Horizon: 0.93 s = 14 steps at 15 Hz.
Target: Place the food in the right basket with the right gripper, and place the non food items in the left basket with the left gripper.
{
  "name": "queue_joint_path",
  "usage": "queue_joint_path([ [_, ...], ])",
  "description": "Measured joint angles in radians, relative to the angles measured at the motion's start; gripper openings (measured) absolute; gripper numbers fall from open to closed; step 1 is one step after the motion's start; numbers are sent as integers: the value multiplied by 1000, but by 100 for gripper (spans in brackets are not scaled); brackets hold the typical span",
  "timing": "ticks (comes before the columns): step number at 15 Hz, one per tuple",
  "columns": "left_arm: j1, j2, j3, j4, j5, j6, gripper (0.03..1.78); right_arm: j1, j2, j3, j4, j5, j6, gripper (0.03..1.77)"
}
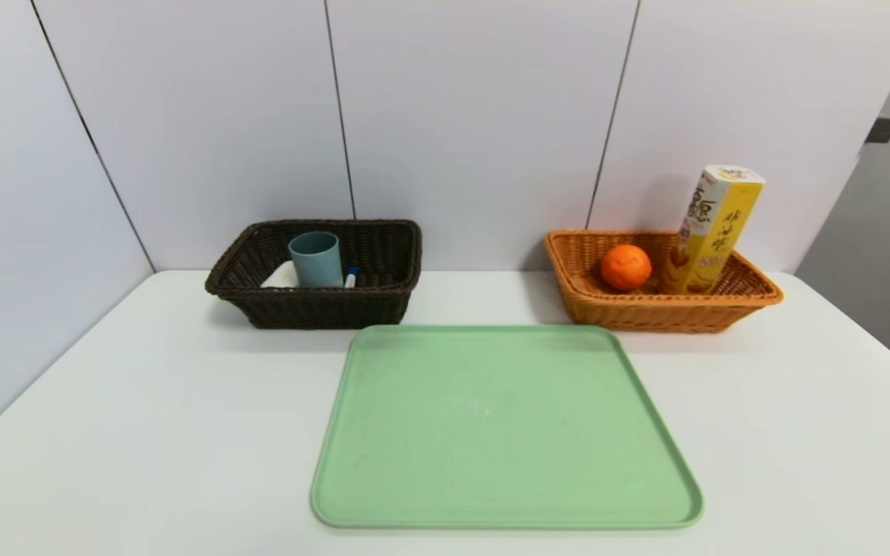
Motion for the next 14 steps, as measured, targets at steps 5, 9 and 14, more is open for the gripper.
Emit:
queue_joint_path([
  [5, 0, -4, 193, -185, -67, 10, 169, 0, -2, 7, 276, 51, 47, 171],
  [9, 0, -4, 201, -111, -71, -84, 169, 2, -2, 7, 279, 6, 217, 171],
  [14, 0, -4, 203, -111, -68, -88, 169, 2, -2, 8, 277, -10, 250, 171],
])
